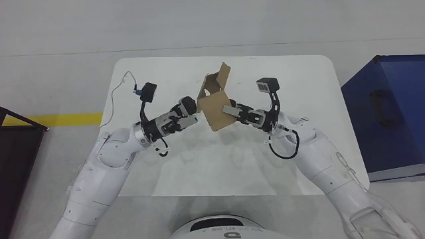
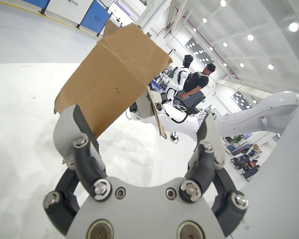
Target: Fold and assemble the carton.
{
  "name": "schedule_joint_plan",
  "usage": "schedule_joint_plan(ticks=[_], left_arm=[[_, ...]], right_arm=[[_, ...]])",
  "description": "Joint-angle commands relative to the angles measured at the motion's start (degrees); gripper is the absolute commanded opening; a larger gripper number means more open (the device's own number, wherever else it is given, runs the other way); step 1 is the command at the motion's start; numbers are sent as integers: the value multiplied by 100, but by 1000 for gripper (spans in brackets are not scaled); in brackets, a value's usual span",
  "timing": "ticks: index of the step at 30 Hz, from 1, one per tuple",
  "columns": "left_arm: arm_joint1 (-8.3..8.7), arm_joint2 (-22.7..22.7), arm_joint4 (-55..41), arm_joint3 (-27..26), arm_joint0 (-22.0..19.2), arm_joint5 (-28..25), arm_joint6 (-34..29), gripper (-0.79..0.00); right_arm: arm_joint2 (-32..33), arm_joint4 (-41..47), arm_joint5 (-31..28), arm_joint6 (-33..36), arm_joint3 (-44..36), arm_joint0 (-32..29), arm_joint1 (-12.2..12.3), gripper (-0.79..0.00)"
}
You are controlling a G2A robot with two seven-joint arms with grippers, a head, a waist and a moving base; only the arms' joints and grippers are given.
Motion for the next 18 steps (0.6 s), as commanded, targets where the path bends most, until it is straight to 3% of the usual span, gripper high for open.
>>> schedule_joint_plan(ticks=[1, 4, 12, 18], left_arm=[[-8, 91, -695, 110, -55, 962, -173, 0], [-30, 179, -1665, 256, -139, 1944, -417, 0], [-54, 149, -3702, 452, -193, 3632, -1208, 0], [-51, 15, -4286, 490, -247, 4039, -1509, 0]], right_arm=[[3, -171, -214, -190, -21, 18, -16, -785], [6, -426, -501, -476, -43, 0, -36, -785], [106, -1048, -653, -920, -203, -55, -77, -785], [18, -1226, -653, -798, -375, -79, -111, -785]])
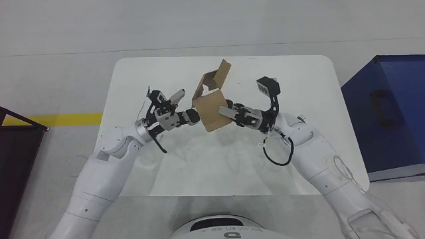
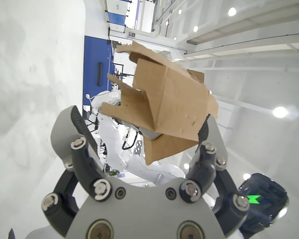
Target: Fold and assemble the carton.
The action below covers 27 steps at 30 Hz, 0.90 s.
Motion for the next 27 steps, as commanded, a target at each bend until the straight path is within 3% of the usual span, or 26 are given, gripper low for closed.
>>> schedule_joint_plan(ticks=[1, 12, 15, 18, 21, 22, 27], left_arm=[[-2, -35, -124, -9, -3, 79, 1, 0], [-21, 48, -148, 23, -123, 376, -49, 0], [-26, 39, -164, 18, -142, 354, -44, -366], [-26, -3, -163, 21, -137, 304, -19, -502], [-21, -41, -123, 27, -113, 288, 12, -739], [-19, -52, -89, 21, -106, 286, 28, -785], [5, -122, 319, -92, -60, 107, 139, -785]], right_arm=[[-48, 0, 0, 103, -28, 9, -10, -785], [-463, -140, 0, 223, -222, 120, 88, -785], [-529, -138, 0, 223, -168, 139, 142, -785], [-544, -105, 0, 223, -111, 141, 195, -785], [-513, -78, 0, 223, -124, 109, 247, -785], [-502, -85, 0, 223, -138, 94, 266, -785], [-411, -114, 0, 223, -135, -19, 357, -785]])
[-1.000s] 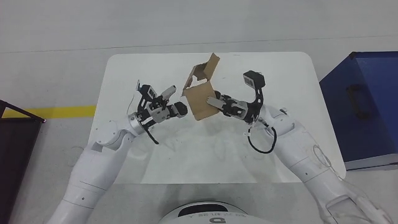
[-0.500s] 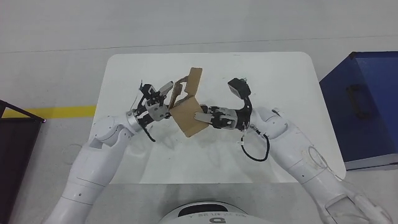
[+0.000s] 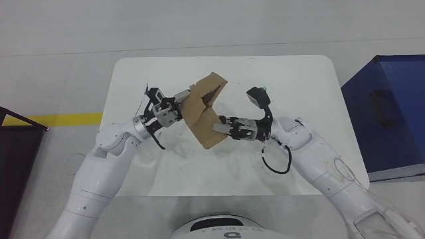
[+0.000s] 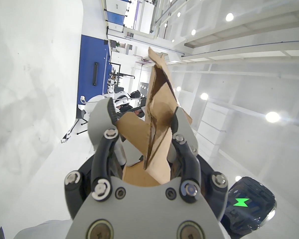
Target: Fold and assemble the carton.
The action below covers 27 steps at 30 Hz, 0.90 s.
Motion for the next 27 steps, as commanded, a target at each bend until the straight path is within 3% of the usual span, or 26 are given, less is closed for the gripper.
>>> schedule_joint_plan(ticks=[1, 13, 14, 15, 22, 27], left_arm=[[11, -40, 201, -69, 34, -114, 68, -785], [83, -303, 1511, -521, 247, -965, 427, -785], [87, -329, 1636, -565, 275, -1067, 502, -785], [88, -353, 1693, -606, 308, -1144, 569, -785], [112, -697, 2130, -782, 425, -1951, 982, -785], [138, -795, 2546, -889, 465, -2747, 721, -785]], right_arm=[[34, -11, 0, 0, 25, -55, 38, -785], [-146, -93, 0, 0, 31, -117, 263, -785], [-155, -66, 0, 0, 31, -115, 279, -456], [-165, -50, 0, 0, 33, -112, 294, 0], [-100, 102, 0, 0, 141, -84, 381, 0], [112, 439, 0, 0, 211, -103, 420, 0]])
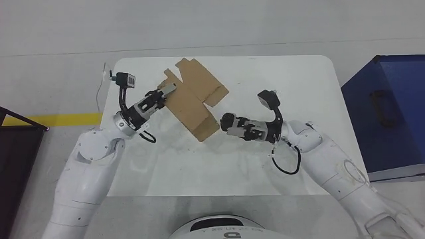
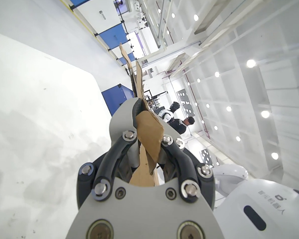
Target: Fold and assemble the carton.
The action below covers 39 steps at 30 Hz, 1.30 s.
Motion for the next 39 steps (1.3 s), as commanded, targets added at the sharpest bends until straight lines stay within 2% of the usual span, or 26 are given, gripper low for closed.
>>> schedule_joint_plan(ticks=[1, 6, 9, 12, 18, 19, 22, 24, 28, 29, 30, 31, 34, 39], left_arm=[[16, -1, 283, -67, 20, -400, -216, -785], [46, 55, 640, -227, 107, -1219, -615, -785], [67, 101, 672, -298, 153, -1537, -862, -785], [89, 160, 689, -346, 171, -1720, -1095, -785], [123, 215, 995, -359, 151, -1817, -1205, -785], [127, 221, 1028, -361, 149, -1825, -1205, -785], [141, 231, 1132, -366, 148, -1843, -1196, -785], [149, 254, 1229, -382, 151, -1863, -1164, -785], [158, 304, 1363, -392, 142, -1761, -1075, -785], [161, 328, 1417, -400, 134, -1698, -1052, -671], [164, 340, 1486, -413, 123, -1660, -1044, -188], [166, 344, 1546, -418, 117, -1632, -1030, 0], [172, 310, 1777, -378, 95, -1447, -848, 0], [199, 3, 2255, 65, 83, -1220, -327, 0]], right_arm=[[52, 115, 0, 0, 100, 46, 7, 0], [58, 179, 0, 0, 246, 205, -4, 0], [-40, 320, 0, 0, 238, 269, -26, -6], [-357, 489, 0, 1, 185, 379, -45, -86], [-788, 737, 0, 1, 335, 687, -44, -342], [-807, 810, 0, 1, 340, 717, -40, -431], [-847, 899, 0, 1, 347, 760, -19, -613], [-920, 999, 0, 1, 272, 771, 6, -785], [-1125, 1159, 0, 2, 145, 802, 73, -785], [-1189, 1192, 0, 2, 127, 832, 105, -785], [-1228, 1207, 0, 2, 117, 856, 130, -785], [-1246, 1213, 0, 1, 109, 873, 146, -785], [-1198, 1143, 0, 1, 146, 950, 219, -785], [-806, 781, 0, 0, 243, 924, 295, -785]])
